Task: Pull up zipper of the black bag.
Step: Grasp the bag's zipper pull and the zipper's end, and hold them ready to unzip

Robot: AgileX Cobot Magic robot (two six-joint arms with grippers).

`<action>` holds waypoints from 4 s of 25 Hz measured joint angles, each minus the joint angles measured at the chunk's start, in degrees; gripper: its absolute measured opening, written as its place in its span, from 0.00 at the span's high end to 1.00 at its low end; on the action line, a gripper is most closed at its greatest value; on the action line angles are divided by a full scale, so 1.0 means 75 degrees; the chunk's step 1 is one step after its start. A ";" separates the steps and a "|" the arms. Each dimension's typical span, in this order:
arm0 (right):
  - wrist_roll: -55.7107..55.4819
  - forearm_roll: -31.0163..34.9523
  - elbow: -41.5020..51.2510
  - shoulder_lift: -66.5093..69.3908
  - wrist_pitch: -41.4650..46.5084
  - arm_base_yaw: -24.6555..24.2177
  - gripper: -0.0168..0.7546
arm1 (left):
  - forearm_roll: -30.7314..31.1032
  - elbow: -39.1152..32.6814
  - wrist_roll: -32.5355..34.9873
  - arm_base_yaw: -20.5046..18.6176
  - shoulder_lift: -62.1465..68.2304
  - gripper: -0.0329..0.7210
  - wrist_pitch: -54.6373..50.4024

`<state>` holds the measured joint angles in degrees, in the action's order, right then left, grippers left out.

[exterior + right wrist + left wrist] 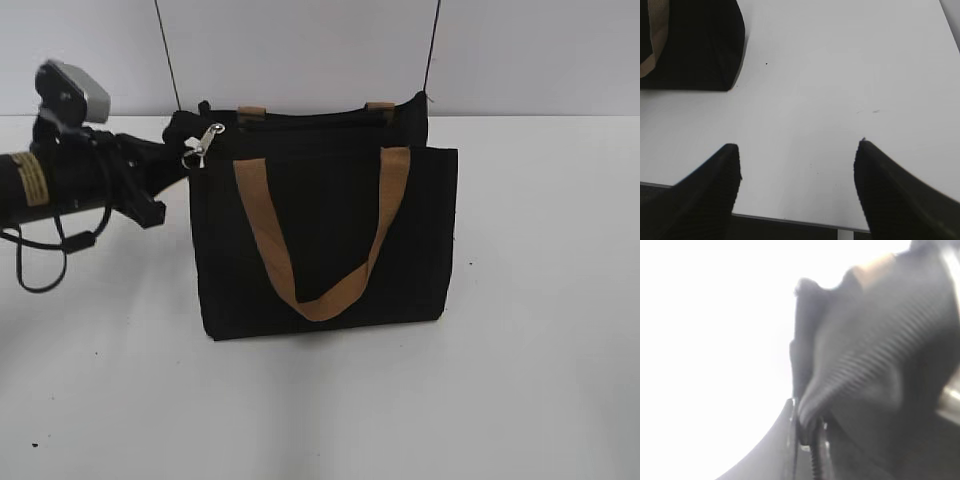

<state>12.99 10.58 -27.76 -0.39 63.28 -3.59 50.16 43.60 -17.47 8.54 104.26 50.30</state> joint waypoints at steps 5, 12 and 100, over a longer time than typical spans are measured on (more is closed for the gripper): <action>0.0000 0.0000 0.0000 0.0000 0.0000 0.0000 0.27 | -0.0015 -0.0024 -0.0517 0.0000 -0.1560 0.91 -0.1196; 0.0000 0.0000 0.0000 0.0000 0.0000 0.0000 0.27 | 0.0420 -0.0029 -0.1966 0.0009 -0.2548 0.91 -0.1715; -0.5246 -0.0711 -0.8969 1.4615 -0.2849 0.6229 0.99 | 0.0761 0.0050 -0.3099 0.0043 -0.3034 0.91 -0.1772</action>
<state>-26.35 5.24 -95.03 109.22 41.91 43.13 55.87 43.97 -40.71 8.86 81.50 37.01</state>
